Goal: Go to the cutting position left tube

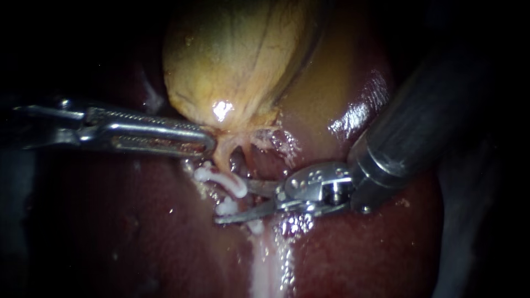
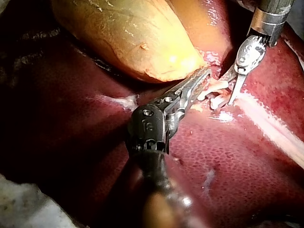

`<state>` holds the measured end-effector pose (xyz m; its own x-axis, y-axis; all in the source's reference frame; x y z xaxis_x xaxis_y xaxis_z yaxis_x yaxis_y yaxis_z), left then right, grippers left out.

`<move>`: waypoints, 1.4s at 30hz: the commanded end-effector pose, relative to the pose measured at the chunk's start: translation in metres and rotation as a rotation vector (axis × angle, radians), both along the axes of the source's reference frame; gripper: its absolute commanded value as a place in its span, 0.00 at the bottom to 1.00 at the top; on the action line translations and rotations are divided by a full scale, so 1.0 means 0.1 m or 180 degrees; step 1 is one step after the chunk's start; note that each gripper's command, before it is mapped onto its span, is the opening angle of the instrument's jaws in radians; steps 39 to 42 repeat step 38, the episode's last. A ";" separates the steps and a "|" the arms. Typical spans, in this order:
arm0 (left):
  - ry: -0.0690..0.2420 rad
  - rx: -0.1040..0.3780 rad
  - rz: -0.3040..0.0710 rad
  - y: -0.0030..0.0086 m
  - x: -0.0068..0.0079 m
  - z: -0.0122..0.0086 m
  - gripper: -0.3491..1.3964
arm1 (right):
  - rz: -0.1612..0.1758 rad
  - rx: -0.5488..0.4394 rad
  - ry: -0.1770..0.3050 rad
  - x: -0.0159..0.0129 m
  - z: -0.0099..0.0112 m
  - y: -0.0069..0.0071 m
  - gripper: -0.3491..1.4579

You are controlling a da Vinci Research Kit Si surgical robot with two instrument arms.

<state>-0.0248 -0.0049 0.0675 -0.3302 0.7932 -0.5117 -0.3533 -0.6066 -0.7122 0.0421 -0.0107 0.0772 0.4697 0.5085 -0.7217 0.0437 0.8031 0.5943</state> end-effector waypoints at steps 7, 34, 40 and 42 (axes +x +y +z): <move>0.0003 -0.0002 -0.0003 -0.001 -0.002 0.002 0.00 | -0.0106 0.0188 0.0058 0.016 0.010 -0.006 0.98; 0.0002 -0.0003 -0.0001 0.000 -0.003 0.004 0.00 | -0.0271 0.0302 0.0148 0.041 0.020 -0.011 0.95; 0.0002 -0.0003 -0.0001 0.000 -0.003 0.004 0.00 | -0.0279 0.0306 0.0153 0.040 0.020 -0.011 0.96; 0.0002 -0.0003 -0.0001 0.000 -0.003 0.004 0.00 | -0.0279 0.0306 0.0153 0.040 0.020 -0.011 0.96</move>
